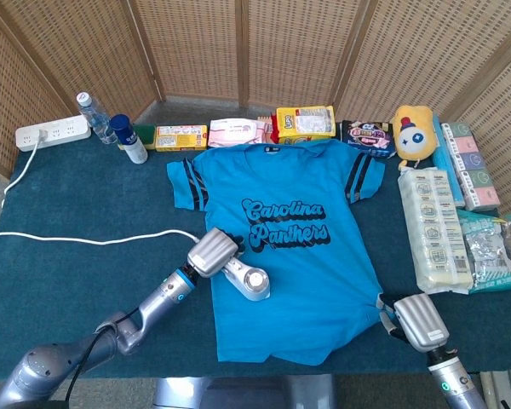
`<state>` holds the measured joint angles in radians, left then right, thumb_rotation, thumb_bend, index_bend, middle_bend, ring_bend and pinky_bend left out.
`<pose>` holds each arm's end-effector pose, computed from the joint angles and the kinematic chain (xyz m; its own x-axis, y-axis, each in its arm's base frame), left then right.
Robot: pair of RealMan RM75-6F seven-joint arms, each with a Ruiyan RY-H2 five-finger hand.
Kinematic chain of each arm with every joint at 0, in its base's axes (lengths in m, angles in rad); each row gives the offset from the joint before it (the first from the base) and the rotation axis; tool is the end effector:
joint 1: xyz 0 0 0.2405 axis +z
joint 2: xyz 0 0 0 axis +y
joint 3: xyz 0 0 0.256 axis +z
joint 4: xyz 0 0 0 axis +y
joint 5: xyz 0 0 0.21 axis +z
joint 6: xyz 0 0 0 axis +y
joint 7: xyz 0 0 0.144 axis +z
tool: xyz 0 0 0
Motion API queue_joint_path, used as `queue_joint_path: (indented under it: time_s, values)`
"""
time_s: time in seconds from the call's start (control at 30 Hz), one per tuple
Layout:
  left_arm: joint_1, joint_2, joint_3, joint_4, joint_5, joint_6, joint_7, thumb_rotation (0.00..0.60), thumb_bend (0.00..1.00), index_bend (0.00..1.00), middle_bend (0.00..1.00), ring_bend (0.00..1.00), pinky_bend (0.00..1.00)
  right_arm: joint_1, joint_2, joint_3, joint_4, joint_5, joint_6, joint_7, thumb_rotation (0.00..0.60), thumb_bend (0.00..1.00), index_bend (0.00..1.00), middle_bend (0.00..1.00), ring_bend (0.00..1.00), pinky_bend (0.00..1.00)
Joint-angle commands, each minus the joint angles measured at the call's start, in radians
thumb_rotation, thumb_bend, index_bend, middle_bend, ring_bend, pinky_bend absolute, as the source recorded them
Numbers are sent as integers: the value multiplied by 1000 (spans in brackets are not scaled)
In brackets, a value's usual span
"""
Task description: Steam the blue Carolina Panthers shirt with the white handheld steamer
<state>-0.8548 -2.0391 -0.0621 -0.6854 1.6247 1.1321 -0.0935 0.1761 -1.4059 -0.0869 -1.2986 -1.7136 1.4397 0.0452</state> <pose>-0.1140 0.3457 -0.1183 0.4824 0.0362 0.8752 0.6432 -0.6928 -0.3259 -0.3065 -0.1776 0.0554 0.4253 -0.1463 0.8932 -0.8763 -0.3135 0.3658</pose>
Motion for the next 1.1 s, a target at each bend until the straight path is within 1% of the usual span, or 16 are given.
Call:
queue_joint_path:
  time_s: [0.03, 0.2, 0.43, 0.57, 0.7, 0.9, 1.1]
  values:
    - [-11, -16, -17, 33, -18, -14, 2, 600, 485, 764, 800, 706, 761, 0, 1, 0, 0, 0, 1, 1, 600, 606, 698, 687, 731, 817]
    - [-32, -37, -48, 91, -46, -25, 6, 600, 485, 763, 800, 706, 761, -3, 5, 1, 3, 3, 4, 6, 600, 605, 698, 687, 732, 818]
    - [-52, -57, -72, 121, -71, -37, 11, 600, 484, 763, 800, 706, 761, -6, 6, 2, 7, 5, 7, 11, 600, 606, 699, 689, 734, 818]
    - [-63, -69, -77, 136, -80, -50, 15, 600, 483, 763, 800, 706, 761, -9, 8, 1, 10, 8, 8, 14, 600, 606, 700, 689, 734, 819]
    - [-69, -87, -70, 144, -82, -58, 12, 600, 482, 763, 800, 706, 761, -12, 9, 1, 13, 11, 9, 17, 600, 606, 700, 689, 735, 820]
    - [-66, -85, -52, 116, -69, -38, -11, 600, 483, 763, 800, 706, 761, -13, 9, 1, 10, 9, 8, 14, 600, 606, 700, 690, 735, 820]
    - [-56, -59, -40, 38, -59, -13, -24, 600, 482, 764, 800, 707, 761, -13, 10, 1, 3, 6, 10, 7, 600, 606, 700, 690, 735, 821]
